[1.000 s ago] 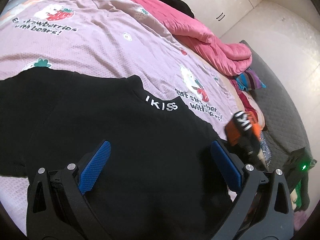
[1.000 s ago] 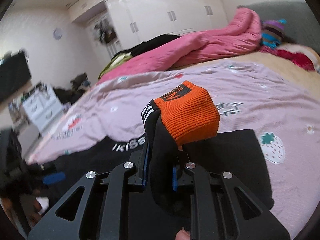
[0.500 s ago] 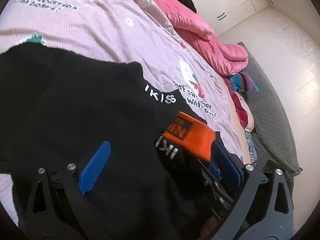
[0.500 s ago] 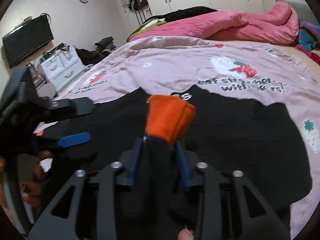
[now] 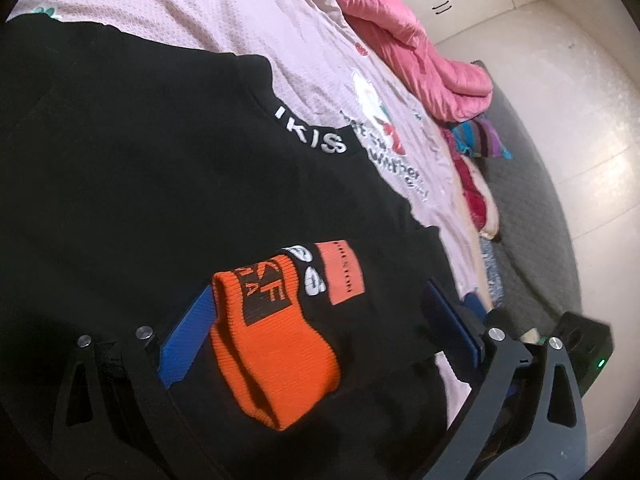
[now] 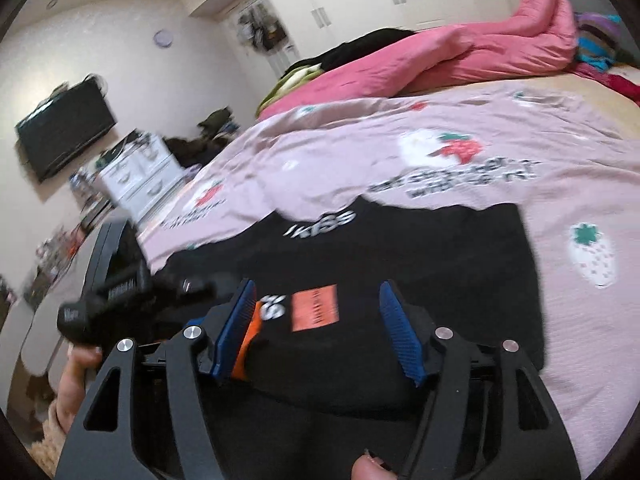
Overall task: Fold small clothes
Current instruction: 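Grasp the laid orange cuff with the left gripper and adjust it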
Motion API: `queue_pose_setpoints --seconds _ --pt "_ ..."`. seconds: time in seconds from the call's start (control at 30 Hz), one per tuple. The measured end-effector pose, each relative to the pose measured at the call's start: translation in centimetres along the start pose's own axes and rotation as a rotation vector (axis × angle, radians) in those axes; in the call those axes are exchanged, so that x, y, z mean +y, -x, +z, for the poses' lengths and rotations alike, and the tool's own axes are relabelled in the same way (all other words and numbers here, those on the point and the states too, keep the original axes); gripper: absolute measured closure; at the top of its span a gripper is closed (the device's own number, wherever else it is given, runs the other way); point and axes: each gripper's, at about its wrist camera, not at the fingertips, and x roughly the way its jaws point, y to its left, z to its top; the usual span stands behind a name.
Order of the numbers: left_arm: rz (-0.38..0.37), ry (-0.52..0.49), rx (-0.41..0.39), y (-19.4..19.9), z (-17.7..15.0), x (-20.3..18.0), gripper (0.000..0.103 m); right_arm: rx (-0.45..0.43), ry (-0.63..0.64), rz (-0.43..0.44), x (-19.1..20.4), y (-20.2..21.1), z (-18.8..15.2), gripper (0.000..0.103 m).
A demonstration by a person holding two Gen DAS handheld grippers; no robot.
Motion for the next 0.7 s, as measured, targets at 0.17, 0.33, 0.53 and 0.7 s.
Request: queue_pose_setpoints --seconds 0.17,0.33,0.53,0.7 --pt "0.105 -0.068 -0.027 -0.6 -0.5 -0.4 0.055 -0.019 -0.068 -0.025 -1.9 0.5 0.7 0.040" --pt "0.173 -0.204 -0.051 -0.9 -0.7 -1.7 0.086 -0.045 -0.084 -0.075 -3.2 1.0 1.1 0.040" --pt "0.123 -0.252 -0.097 0.8 0.1 -2.8 0.098 -0.063 -0.150 -0.103 -5.4 1.4 1.5 0.040" --pt "0.051 -0.287 -0.242 6.7 1.1 -4.0 0.102 -0.081 -0.189 -0.128 -6.3 1.8 1.6 0.040"
